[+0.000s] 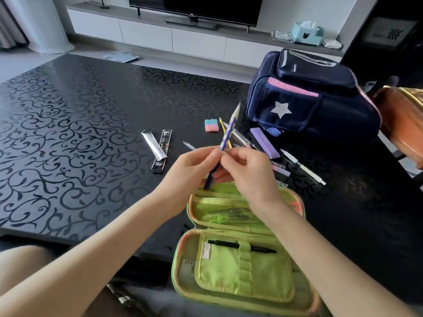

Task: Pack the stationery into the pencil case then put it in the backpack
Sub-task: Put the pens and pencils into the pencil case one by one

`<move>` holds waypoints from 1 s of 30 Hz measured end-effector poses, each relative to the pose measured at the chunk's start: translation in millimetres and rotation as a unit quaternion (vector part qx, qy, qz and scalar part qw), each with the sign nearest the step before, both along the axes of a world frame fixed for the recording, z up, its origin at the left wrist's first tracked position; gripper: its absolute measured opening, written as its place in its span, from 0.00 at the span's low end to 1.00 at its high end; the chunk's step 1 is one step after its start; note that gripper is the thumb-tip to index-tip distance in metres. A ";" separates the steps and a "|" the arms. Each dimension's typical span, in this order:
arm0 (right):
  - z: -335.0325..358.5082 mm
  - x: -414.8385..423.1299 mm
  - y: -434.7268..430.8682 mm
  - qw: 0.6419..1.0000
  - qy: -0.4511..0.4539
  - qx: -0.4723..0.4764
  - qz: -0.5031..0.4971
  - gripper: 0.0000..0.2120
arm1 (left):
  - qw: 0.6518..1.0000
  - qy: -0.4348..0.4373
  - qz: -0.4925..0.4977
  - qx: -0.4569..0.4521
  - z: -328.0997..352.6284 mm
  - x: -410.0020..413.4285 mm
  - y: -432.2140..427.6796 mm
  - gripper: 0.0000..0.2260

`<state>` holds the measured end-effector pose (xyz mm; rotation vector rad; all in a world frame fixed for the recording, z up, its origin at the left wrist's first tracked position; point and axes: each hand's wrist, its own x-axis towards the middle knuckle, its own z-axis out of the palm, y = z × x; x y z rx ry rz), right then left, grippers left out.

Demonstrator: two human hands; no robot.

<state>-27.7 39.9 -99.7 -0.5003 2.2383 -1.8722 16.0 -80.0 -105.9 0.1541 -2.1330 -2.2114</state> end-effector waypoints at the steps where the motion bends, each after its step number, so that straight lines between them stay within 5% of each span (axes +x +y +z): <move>1: -0.7 9.2 6.0 1.000 -0.012 -0.014 0.014 0.08 | 0.999 0.005 -0.012 0.033 0.5 5.8 4.9 0.11; 5: -6.1 38.8 37.0 0.997 0.047 0.045 0.041 0.07 | 0.999 -0.029 -0.036 0.029 -7.6 32.3 18.0 0.09; 8: -19.9 50.7 67.1 0.990 0.077 0.118 0.010 0.04 | 0.994 -0.025 0.004 -0.109 -25.1 49.8 12.9 0.08; 11: -40.0 53.1 104.6 0.963 0.133 0.229 -0.049 0.04 | 0.905 0.102 0.012 -0.414 -41.8 68.5 -10.6 0.08; 14: -58.9 59.6 133.6 0.912 0.221 0.336 -0.085 0.03 | 0.826 0.145 -0.062 -0.542 -55.8 85.1 -28.4 0.10; 24: -81.2 70.0 140.5 0.883 0.303 0.353 -0.060 0.06 | 0.770 0.196 -0.105 -0.597 -56.5 92.7 5.4 0.06; 30: -88.2 69.0 139.0 0.895 0.297 0.325 -0.070 0.08 | 0.795 0.177 -0.128 -0.565 -59.7 74.9 37.3 0.11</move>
